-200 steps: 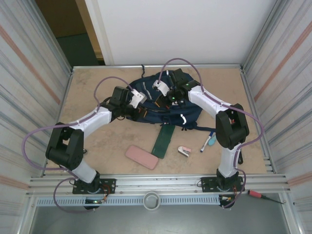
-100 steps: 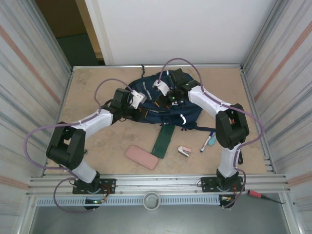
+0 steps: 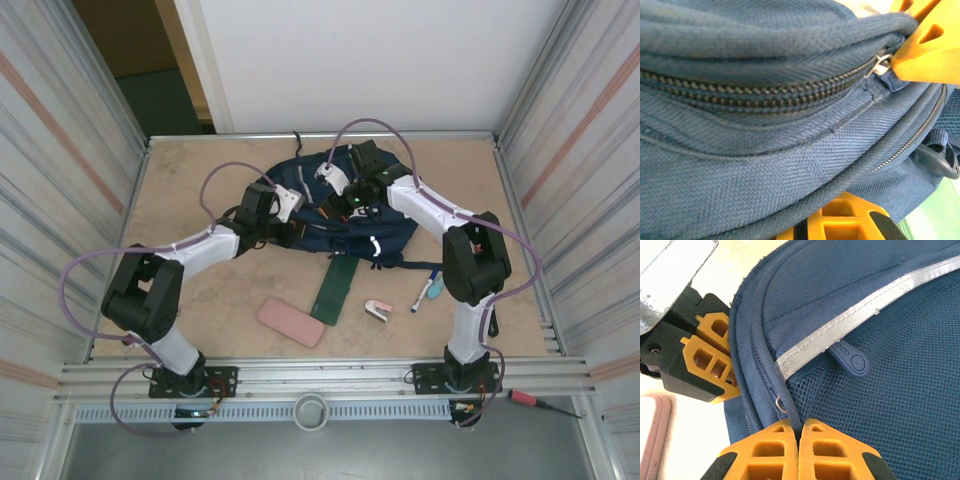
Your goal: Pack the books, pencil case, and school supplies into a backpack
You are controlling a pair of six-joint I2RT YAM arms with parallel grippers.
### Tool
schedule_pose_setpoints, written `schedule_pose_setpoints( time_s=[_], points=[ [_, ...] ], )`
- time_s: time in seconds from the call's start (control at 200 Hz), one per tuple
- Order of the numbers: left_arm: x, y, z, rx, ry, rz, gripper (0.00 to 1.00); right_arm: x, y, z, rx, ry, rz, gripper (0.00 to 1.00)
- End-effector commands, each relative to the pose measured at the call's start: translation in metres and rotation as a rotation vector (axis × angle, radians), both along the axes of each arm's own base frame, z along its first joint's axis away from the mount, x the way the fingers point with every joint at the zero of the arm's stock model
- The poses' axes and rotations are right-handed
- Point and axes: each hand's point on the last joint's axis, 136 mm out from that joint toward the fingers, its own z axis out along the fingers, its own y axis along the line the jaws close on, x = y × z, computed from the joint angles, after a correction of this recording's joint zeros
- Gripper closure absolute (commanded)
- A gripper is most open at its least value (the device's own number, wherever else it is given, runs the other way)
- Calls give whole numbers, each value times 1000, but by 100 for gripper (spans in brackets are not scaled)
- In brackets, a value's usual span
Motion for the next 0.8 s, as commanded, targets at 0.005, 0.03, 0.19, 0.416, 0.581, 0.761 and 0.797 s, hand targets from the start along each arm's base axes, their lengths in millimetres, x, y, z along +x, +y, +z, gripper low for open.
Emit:
schedule_pose_setpoints(
  time_s=[0.005, 0.03, 0.19, 0.416, 0.581, 0.761, 0.797],
  points=[
    [7, 14, 0, 49, -58, 66, 99, -3, 2, 15, 39, -16, 24, 100],
    [8, 19, 2, 60, -66, 79, 100, -2, -2, 12, 12, -33, 20, 100],
    [18, 60, 20, 94, -109, 192, 100, 5, -26, -8, -174, -156, 18, 100],
    [22, 93, 20, 198, -124, 247, 100, 9, -44, -21, -253, -264, 74, 100],
    [13, 73, 17, 130, -96, 143, 100, 10, -41, -18, -221, -294, 93, 100],
    [-11, 41, 15, -19, -4, 18, 100, 14, -47, -20, -250, -232, -9, 86],
    [-18, 35, 13, -34, 7, -2, 100, 13, -49, -20, -254, -217, -37, 78]
  ],
)
